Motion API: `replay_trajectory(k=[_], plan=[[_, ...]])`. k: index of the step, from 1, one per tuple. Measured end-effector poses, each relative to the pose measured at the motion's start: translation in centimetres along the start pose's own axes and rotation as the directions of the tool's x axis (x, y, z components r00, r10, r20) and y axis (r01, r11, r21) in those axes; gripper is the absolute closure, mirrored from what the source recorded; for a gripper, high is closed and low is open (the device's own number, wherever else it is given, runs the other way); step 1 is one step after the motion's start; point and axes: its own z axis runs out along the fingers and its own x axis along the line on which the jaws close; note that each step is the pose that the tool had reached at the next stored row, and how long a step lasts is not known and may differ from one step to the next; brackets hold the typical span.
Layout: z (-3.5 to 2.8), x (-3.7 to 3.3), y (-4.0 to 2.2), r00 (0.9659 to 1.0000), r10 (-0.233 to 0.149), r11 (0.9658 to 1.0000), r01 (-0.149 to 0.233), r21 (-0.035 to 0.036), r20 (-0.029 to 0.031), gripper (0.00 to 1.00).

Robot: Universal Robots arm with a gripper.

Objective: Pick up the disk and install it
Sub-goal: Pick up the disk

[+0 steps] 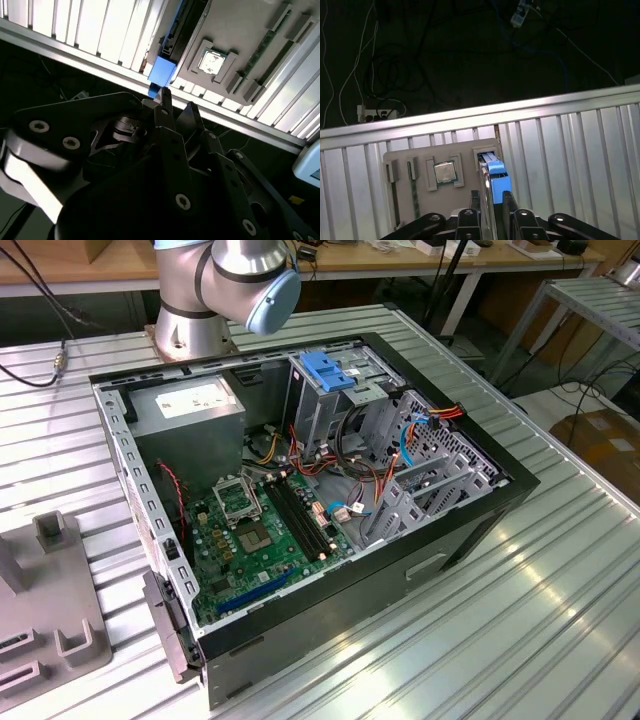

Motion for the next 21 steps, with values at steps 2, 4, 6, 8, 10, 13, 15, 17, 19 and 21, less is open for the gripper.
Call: replay_trajectory(k=[2,4,6,8,10,13,15,17,19,21], plan=[[0.17,-0.03,-0.06,1.0000,-0.003,1.0000,0.003,0.0048,-0.0005,0.68],[0.63,-0.10,-0.08,1.0000,-0.005,1.0000,0.005,0.0059,-0.0014,0.61],[1.06,-0.10,-0.11,1.0000,-0.008,0.9999,0.008,0.0058,-0.0019,0.61],[1.57,-0.13,-0.19,0.9997,-0.022,0.9997,0.022,0.0061,-0.0046,0.61],[2.14,-0.11,-0.27,0.9993,-0.038,0.9993,0.038,0.0060,-0.0060,0.61],[2.44,-0.11,-0.29,0.9989,-0.045,0.9990,0.045,0.0059,-0.0083,0.61],[2.45,-0.11,-0.29,0.9989,-0.046,0.9989,0.046,0.0058,-0.0085,0.61],[2.46,-0.11,-0.29,0.9989,-0.047,0.9989,0.047,0.0059,-0.0084,0.61],[2.46,-0.11,-0.29,0.9989,-0.047,0.9989,0.047,0.0060,-0.0084,0.61],[2.46,-0.11,-0.29,0.9989,-0.047,0.9989,0.047,0.0060,-0.0084,0.61]])
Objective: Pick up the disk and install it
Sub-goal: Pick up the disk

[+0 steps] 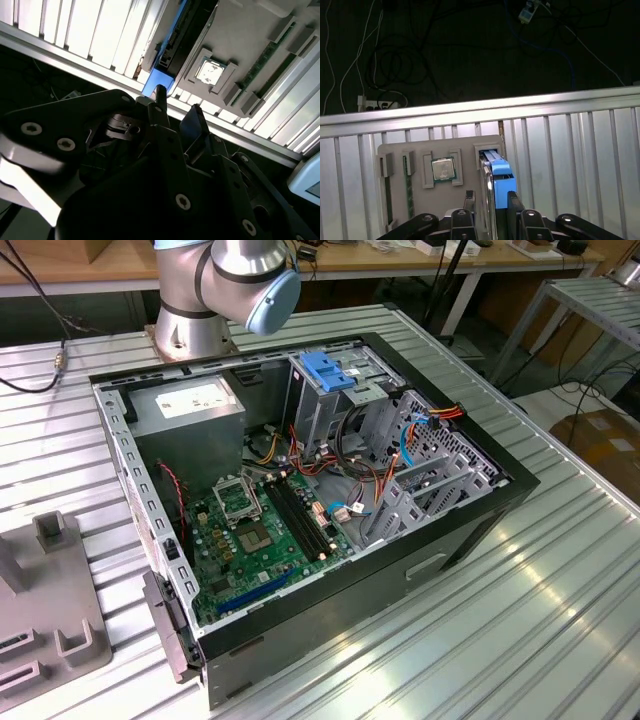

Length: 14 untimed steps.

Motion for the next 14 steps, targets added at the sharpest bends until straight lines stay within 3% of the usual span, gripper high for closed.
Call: replay_trajectory(k=[5,10,14], plan=[[0.02,0.00,0.00,1.0000,0.000,1.0000,0.000,0.0001,0.0001,0.61],[0.55,0.01,-0.01,1.0000,-0.001,1.0000,0.001,0.0065,-0.0036,0.61],[1.34,-0.16,0.00,1.0000,-0.005,0.9999,0.005,0.0103,-0.0047,0.61]])
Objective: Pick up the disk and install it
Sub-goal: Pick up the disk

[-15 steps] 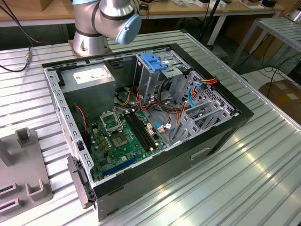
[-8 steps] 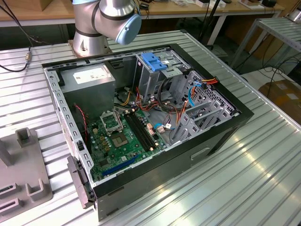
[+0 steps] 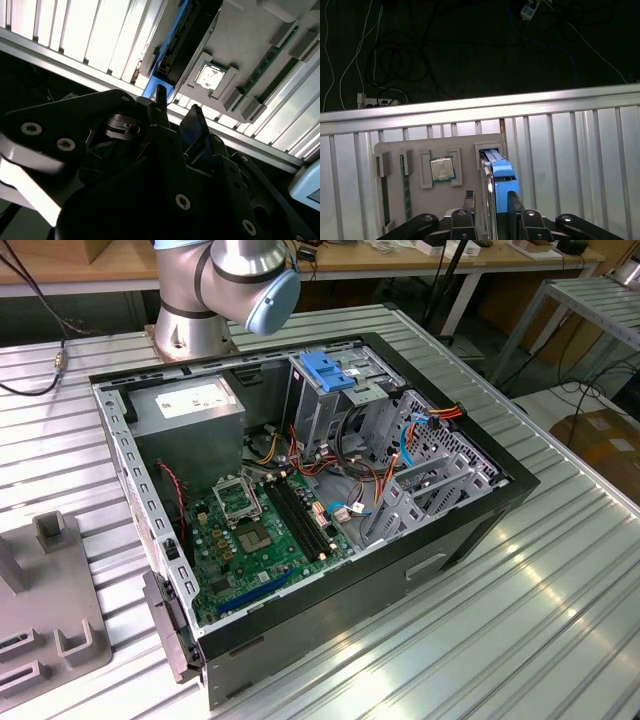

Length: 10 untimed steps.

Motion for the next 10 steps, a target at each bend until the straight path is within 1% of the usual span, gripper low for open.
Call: replay_trajectory(k=[3,4,8,10], plan=[[0.20,-0.47,0.05,1.0000,-0.004,1.0000,0.004,0.0012,-0.0011,0.61],[0.22,-0.53,0.05,1.0000,-0.004,1.0000,0.004,0.0013,-0.0015,0.54],[0.52,-0.76,0.07,1.0000,-0.004,1.0000,0.004,0.0014,-0.0022,0.54],[0.74,-1.02,0.10,1.0000,-0.005,1.0000,0.005,0.0015,-0.0022,0.54]])
